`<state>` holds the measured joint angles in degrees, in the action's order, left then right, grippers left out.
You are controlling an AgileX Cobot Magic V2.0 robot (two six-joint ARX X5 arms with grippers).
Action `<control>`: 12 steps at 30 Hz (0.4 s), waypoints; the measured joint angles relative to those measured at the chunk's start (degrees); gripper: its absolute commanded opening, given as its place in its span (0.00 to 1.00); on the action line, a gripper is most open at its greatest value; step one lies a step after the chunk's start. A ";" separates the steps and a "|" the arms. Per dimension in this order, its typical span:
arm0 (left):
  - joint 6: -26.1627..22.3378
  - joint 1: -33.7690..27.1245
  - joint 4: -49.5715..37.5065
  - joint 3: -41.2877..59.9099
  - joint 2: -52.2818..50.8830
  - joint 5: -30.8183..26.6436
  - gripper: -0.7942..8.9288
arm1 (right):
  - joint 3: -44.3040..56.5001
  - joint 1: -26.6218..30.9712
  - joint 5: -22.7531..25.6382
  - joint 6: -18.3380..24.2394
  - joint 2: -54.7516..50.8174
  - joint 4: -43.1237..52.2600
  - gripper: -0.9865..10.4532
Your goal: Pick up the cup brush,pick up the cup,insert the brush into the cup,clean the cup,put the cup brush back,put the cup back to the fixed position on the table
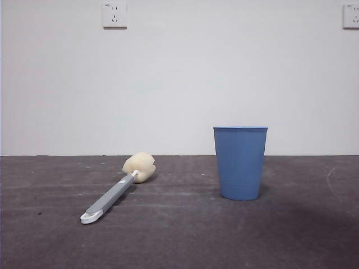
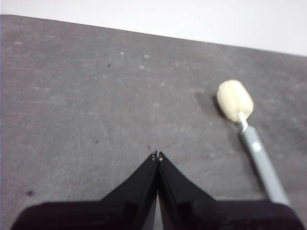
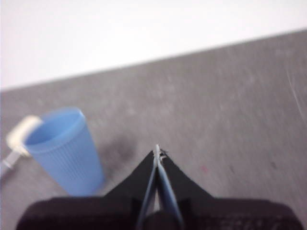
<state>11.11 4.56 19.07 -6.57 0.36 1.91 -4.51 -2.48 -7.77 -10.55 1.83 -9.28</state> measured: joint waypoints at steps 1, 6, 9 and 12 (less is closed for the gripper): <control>0.59 -0.02 0.81 -1.31 0.00 0.42 0.08 | -1.36 0.00 -0.63 -0.44 0.57 0.15 0.08; 3.37 0.00 4.07 -9.29 2.23 4.92 0.08 | -9.66 -0.02 -4.74 -1.95 7.08 -0.31 0.08; 5.20 0.00 7.43 -14.21 5.16 6.40 0.08 | -15.02 -0.09 -7.93 -1.95 13.00 -4.74 0.08; 5.90 0.00 11.61 -19.82 9.11 9.09 0.08 | -21.24 -0.13 -12.81 -0.85 19.26 -10.62 0.08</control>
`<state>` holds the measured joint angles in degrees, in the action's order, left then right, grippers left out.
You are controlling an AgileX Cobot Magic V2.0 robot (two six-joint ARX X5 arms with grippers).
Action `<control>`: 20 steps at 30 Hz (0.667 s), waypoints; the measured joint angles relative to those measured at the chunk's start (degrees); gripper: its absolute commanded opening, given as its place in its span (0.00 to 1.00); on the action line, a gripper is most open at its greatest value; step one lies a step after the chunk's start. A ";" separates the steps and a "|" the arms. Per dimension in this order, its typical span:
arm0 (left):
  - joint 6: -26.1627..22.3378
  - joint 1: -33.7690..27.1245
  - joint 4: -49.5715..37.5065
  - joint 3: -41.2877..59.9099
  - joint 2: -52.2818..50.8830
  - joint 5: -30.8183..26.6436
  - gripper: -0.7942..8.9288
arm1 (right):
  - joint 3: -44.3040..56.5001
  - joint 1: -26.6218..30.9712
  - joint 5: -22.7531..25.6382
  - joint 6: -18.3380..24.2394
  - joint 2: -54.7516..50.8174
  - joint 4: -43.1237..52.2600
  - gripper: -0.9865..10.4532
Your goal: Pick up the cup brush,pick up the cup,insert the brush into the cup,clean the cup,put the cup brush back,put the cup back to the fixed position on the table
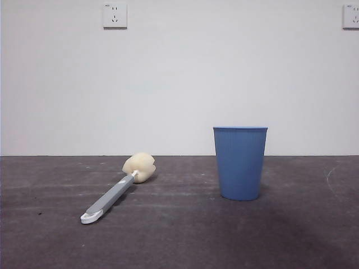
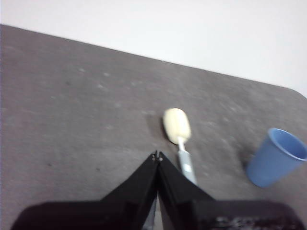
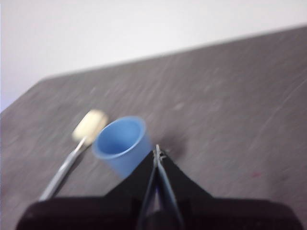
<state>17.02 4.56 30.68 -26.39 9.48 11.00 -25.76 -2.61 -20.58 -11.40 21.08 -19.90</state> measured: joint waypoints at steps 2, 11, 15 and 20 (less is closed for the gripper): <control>-0.09 0.00 2.93 -3.82 3.02 2.51 0.08 | -4.59 0.00 -3.23 1.66 3.76 -4.55 0.08; -5.46 0.00 18.12 -18.36 17.00 11.34 0.08 | -24.63 -0.04 -6.43 11.19 15.19 -26.80 0.08; -8.72 0.00 22.71 -22.88 20.33 11.69 0.08 | -31.04 -0.04 -6.45 13.62 17.59 -32.87 0.08; -12.20 0.00 28.13 -26.23 21.57 11.69 0.08 | -33.70 -0.04 -6.45 15.37 19.52 -37.94 0.08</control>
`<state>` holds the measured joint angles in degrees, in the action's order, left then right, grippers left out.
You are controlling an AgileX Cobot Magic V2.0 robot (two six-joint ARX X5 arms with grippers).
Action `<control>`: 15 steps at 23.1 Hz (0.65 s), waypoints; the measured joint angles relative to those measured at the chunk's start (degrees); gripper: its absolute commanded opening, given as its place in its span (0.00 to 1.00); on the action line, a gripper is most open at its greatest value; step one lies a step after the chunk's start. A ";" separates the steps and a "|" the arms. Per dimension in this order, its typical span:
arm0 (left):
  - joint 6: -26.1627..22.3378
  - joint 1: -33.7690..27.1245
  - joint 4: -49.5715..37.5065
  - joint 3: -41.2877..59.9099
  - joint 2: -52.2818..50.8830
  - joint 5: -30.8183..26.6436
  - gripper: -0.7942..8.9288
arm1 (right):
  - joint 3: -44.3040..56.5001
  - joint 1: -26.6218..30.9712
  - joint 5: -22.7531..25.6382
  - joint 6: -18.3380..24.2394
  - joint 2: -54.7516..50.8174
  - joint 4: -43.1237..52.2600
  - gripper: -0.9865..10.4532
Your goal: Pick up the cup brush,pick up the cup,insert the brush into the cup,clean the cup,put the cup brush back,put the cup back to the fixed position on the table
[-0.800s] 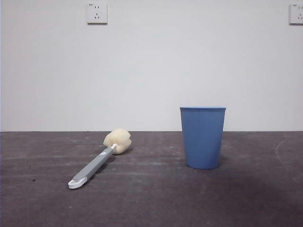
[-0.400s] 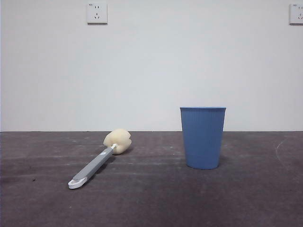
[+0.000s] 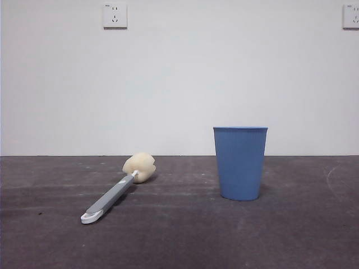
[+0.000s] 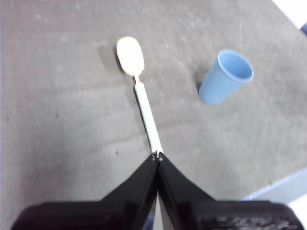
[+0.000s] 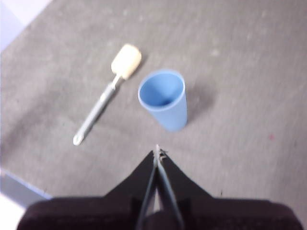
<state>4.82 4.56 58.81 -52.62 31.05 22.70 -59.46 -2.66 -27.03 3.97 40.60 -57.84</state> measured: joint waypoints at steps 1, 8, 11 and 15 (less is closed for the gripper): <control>-0.59 0.00 1.70 0.00 0.02 0.00 0.08 | 0.00 0.00 0.00 0.50 0.57 -1.66 0.08; -2.75 0.00 4.85 0.00 0.22 0.00 0.07 | 0.00 -0.33 0.00 1.64 1.64 -3.52 0.08; -2.82 0.00 4.83 0.00 0.22 0.00 0.08 | 0.00 -0.33 0.00 1.64 1.60 -3.54 0.11; -2.82 0.00 4.83 0.00 0.22 0.02 0.64 | 0.00 -0.33 -2.32 1.64 1.60 -3.52 0.52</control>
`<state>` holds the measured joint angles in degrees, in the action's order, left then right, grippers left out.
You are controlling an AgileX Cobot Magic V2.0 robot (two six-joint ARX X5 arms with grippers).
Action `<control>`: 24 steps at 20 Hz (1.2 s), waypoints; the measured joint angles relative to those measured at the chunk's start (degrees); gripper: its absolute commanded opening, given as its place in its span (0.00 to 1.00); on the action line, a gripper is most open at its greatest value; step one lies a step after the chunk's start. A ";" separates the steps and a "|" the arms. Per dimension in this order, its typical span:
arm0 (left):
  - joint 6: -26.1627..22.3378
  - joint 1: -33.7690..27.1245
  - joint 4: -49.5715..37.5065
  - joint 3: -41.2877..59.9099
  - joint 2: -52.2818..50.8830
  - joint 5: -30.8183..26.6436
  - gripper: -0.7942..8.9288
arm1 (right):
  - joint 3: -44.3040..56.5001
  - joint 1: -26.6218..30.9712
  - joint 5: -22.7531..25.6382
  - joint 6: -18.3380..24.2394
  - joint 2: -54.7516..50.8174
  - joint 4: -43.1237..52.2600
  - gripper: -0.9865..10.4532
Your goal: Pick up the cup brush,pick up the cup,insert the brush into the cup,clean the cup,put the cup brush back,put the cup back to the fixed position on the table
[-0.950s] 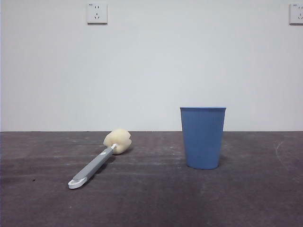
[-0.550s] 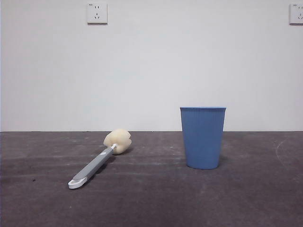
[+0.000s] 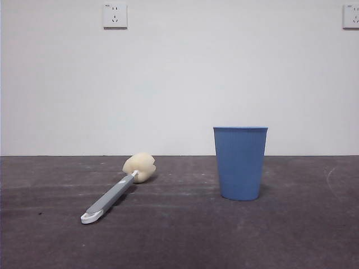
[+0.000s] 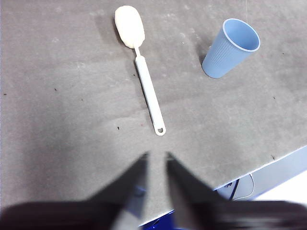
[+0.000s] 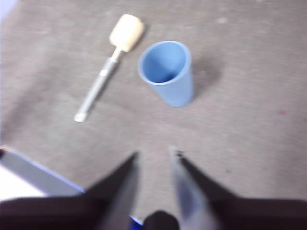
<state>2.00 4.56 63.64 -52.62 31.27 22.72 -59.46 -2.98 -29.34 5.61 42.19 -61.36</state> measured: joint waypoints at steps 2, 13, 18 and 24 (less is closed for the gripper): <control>0.00 0.00 0.00 0.00 0.00 0.00 0.73 | 0.00 0.00 -1.99 0.00 0.00 0.00 0.59; -0.13 0.00 -0.76 0.00 3.39 3.28 0.73 | 0.00 0.00 -2.16 0.00 0.00 0.00 0.58; 0.66 3.58 -7.50 0.00 12.55 1.05 0.73 | 0.00 0.00 -2.16 0.00 0.00 0.00 0.58; 6.19 18.29 -19.63 0.00 28.04 -9.99 0.73 | 0.00 0.00 -2.16 0.00 0.07 0.00 0.58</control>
<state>8.19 22.85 44.01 -52.62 59.31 12.73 -59.46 -2.98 -31.51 5.61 42.26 -61.36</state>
